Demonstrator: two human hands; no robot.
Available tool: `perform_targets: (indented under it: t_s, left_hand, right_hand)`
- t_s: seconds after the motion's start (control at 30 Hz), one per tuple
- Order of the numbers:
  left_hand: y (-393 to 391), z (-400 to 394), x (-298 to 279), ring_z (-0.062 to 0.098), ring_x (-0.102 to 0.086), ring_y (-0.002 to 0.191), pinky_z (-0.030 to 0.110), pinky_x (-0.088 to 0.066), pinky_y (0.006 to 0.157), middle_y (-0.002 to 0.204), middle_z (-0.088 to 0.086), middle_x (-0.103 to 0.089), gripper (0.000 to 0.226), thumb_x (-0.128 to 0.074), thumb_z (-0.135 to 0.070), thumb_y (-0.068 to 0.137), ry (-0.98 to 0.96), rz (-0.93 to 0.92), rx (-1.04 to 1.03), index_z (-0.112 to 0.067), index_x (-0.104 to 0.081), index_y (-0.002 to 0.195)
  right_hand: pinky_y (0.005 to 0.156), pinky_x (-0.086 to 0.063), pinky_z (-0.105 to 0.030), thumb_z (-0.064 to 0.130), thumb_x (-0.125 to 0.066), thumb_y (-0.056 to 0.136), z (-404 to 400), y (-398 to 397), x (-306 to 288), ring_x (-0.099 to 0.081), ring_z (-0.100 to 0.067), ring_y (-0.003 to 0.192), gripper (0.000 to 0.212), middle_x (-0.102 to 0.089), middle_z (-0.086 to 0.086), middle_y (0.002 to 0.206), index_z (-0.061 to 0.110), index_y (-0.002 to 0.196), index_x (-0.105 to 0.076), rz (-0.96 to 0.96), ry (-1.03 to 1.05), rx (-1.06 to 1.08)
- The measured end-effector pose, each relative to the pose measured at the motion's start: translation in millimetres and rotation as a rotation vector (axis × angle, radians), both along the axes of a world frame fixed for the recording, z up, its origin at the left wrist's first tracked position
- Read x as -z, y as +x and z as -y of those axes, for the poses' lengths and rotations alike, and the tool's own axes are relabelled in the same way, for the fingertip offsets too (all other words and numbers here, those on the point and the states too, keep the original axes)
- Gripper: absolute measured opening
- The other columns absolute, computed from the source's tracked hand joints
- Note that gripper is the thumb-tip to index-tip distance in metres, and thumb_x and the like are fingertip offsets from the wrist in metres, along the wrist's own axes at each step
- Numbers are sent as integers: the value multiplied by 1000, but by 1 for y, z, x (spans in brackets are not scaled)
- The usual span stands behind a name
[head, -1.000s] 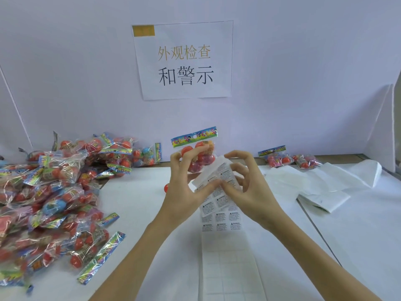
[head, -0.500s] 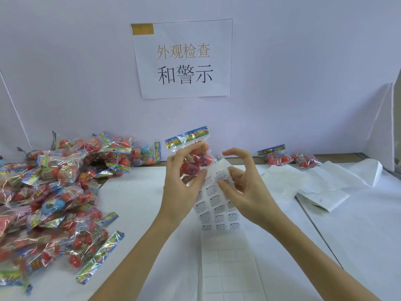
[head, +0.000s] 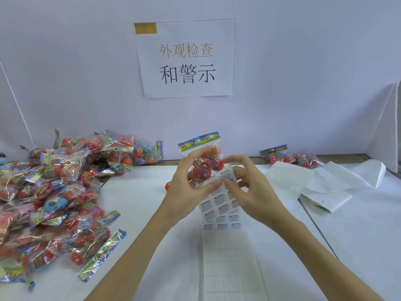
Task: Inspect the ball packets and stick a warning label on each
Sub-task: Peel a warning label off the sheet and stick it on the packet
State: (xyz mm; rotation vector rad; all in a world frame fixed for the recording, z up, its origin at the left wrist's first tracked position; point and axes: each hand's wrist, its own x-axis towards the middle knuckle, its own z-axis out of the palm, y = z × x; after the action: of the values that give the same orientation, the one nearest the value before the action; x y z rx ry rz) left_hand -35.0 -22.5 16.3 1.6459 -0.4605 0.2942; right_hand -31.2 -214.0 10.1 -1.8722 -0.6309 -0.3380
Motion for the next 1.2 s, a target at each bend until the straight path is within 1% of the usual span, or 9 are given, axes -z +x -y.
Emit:
perform_targets:
  t_s: [0.07,0.23,0.43,0.57,0.73,0.9,1.0,1.13,1.2]
  left_hand:
    - [1,0,1,20,-67,121,44,-57,103,142,-4,-59,75,-89,-15,83,20,6,-13,-41,-54,144]
    - [2,-2,1,17,-71,114,43,-59,98,134,-13,-64,75,-91,-19,80,6,-19,-36,-44,-56,141]
    - [2,-5,-2,15,-73,110,28,-60,90,131,-16,-67,68,-89,-26,80,-29,-37,-27,-44,-60,138]
    - [2,-4,-1,15,-72,112,29,-59,94,133,-14,-67,63,-84,-22,85,-19,-46,-10,-46,-59,138]
    - [3,-3,1,14,-74,107,27,-59,89,128,-13,-69,65,-86,-21,84,-49,-73,-34,-47,-59,137]
    - [6,-5,1,13,-72,106,22,-57,84,126,-10,-71,64,-86,-18,85,-92,-86,-44,-43,-60,138]
    - [5,-4,2,15,-72,109,21,-57,85,124,-9,-71,62,-86,-20,84,-116,-106,-37,-45,-61,136]
    - [5,-5,3,13,-72,108,22,-57,85,122,-10,-72,62,-86,-20,84,-110,-113,-46,-48,-62,134]
    - [6,-4,3,13,-71,110,23,-58,86,123,-10,-72,61,-87,-24,83,-101,-120,-54,-49,-62,133]
  right_hand:
    - [76,-53,-27,13,-63,102,2,2,0,-68,-15,79,32,-70,14,76,30,128,-56,38,-48,62]
    - [75,-55,-27,17,-70,98,10,5,-4,-68,-11,80,26,-70,10,82,31,119,-65,131,-161,129]
    - [72,-52,-26,21,-72,98,17,8,-6,-63,-11,83,4,-67,11,87,22,99,-68,207,-223,204]
    - [71,-50,-21,20,-71,98,16,7,-7,-61,-11,86,12,-60,13,91,28,89,-66,215,-243,184]
    - [72,-52,-20,18,-75,95,16,8,-8,-64,-11,84,5,-64,9,93,20,95,-71,257,-206,169]
    - [72,-53,-22,18,-71,98,15,5,-7,-65,-12,85,20,-65,15,89,29,113,-67,277,-224,143]
    - [73,-54,-26,16,-69,99,15,5,-5,-64,-13,88,15,-63,11,98,28,109,-70,317,-264,151]
    - [76,-55,-26,15,-70,99,14,6,-3,-65,-13,90,24,-62,10,103,28,120,-68,308,-260,150]
    - [76,-55,-26,14,-70,98,14,6,-3,-65,-12,90,24,-63,10,104,26,119,-70,323,-261,153]
